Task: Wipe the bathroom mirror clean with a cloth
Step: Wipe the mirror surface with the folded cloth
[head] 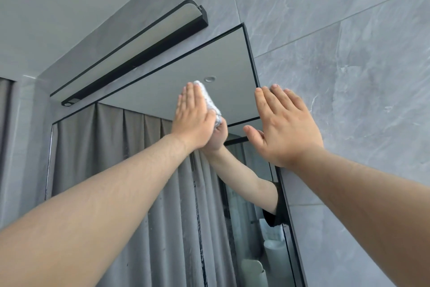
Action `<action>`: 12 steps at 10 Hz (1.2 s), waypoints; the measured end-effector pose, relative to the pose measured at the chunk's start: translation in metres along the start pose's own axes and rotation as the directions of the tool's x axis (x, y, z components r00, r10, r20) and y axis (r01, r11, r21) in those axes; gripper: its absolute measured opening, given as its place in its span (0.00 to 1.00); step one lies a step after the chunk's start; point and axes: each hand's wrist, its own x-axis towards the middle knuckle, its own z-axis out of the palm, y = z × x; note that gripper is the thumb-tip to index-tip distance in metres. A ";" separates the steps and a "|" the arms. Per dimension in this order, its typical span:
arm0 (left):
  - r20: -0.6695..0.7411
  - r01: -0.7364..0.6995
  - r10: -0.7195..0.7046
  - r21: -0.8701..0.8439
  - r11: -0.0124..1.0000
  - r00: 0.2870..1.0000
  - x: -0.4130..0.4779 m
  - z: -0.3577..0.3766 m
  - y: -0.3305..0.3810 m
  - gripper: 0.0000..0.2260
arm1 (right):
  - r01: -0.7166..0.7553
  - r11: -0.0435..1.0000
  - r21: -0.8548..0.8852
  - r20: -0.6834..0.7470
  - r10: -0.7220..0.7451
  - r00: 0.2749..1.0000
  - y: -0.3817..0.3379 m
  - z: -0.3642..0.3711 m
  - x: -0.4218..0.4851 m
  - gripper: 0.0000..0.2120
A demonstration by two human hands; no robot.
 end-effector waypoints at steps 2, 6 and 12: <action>0.033 0.072 -0.072 -0.001 0.997 0.997 -0.015 0.007 0.012 0.33 | 0.000 1.000 0.004 -0.010 0.000 1.000 0.000 0.002 -0.001 0.39; 0.230 0.424 -0.401 -0.062 0.903 0.887 -0.177 0.038 0.026 0.40 | 0.029 1.000 -0.011 0.037 -0.028 0.999 -0.005 0.002 -0.030 0.38; 0.215 0.592 -0.554 -0.223 0.774 0.805 -0.030 -0.007 0.042 0.35 | 0.025 1.000 0.007 0.020 -0.025 0.999 -0.008 0.004 -0.040 0.38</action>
